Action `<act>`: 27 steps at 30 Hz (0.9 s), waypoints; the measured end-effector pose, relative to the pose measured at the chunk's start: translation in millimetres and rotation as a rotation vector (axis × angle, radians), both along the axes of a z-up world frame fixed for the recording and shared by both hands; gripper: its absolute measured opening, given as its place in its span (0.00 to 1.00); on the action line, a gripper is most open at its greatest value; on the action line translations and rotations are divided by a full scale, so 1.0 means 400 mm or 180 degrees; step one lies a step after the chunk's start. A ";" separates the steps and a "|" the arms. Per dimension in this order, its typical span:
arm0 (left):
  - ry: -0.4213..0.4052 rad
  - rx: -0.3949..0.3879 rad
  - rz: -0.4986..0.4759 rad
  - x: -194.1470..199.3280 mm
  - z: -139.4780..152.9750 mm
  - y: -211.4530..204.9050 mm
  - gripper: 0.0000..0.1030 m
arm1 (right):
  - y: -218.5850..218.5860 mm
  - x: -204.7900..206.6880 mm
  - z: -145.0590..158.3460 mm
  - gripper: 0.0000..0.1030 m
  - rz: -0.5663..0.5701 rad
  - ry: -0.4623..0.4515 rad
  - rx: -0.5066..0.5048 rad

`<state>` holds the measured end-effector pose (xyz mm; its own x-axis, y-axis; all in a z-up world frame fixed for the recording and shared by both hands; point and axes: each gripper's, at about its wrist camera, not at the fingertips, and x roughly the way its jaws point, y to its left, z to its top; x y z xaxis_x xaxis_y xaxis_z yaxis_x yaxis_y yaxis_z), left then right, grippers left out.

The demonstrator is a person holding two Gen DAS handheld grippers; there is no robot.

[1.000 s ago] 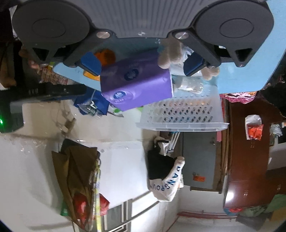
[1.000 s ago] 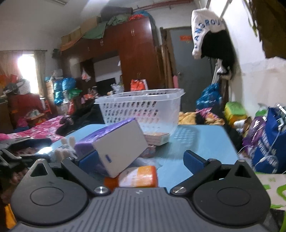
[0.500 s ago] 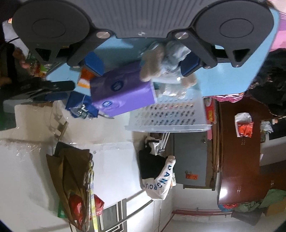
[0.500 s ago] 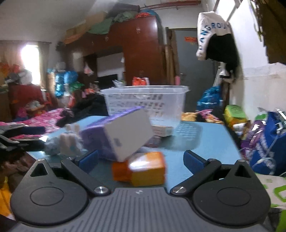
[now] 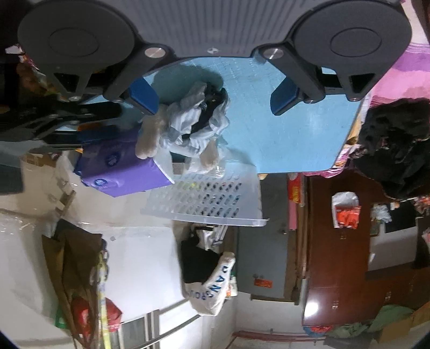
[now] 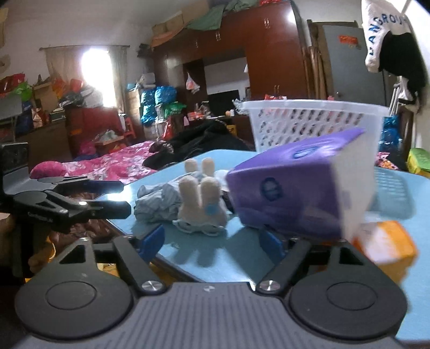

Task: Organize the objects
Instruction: 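Close the left tool on the white plush bunny and light blue cloth, then carry the bunny with the left tool over the basket and release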

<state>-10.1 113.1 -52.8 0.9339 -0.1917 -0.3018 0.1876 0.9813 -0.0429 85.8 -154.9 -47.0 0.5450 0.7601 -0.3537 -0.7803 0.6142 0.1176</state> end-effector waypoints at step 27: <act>-0.0199 0.0075 -0.0282 0.015 -0.012 -0.019 0.37 | 0.048 -0.017 0.002 0.46 -0.0020 -0.0321 0.0108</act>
